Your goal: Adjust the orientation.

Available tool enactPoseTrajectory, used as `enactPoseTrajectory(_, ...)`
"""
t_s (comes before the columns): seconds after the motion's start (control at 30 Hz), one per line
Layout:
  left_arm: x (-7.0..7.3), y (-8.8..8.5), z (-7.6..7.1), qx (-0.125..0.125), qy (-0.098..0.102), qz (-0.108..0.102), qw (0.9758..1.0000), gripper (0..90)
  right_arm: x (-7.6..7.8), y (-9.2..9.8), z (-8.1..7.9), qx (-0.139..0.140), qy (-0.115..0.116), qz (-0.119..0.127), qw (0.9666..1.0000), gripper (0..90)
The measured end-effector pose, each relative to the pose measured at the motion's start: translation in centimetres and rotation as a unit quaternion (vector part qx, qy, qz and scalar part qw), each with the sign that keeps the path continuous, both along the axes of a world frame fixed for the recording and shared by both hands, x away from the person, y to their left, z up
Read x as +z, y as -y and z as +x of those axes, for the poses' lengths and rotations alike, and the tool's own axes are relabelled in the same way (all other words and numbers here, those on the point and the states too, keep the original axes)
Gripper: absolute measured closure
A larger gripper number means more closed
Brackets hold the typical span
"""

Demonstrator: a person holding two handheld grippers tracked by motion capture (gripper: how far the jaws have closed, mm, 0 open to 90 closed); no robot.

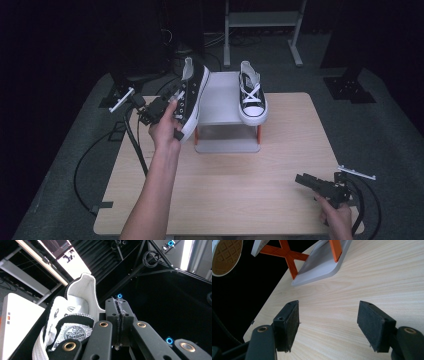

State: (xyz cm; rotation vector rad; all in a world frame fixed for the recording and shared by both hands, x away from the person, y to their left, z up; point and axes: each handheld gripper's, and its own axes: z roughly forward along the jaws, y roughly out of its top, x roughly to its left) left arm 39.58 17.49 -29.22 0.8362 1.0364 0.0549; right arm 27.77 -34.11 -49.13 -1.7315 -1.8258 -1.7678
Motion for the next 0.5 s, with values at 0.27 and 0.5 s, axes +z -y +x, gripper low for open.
enactPoseTrajectory(0.27,0.0,1.3,2.9,0.014,-0.028,0.000,0.9995,89.5,-0.1,0.3,-0.1,-0.005,0.002,0.004,1.0000,33.4)
enactPoseTrajectory(0.5,0.1,3.1,5.0,0.027,-0.049,0.006,0.9984,89.5,0.0,0.6,0.0,-0.006,0.000,0.010,0.9999,33.1)
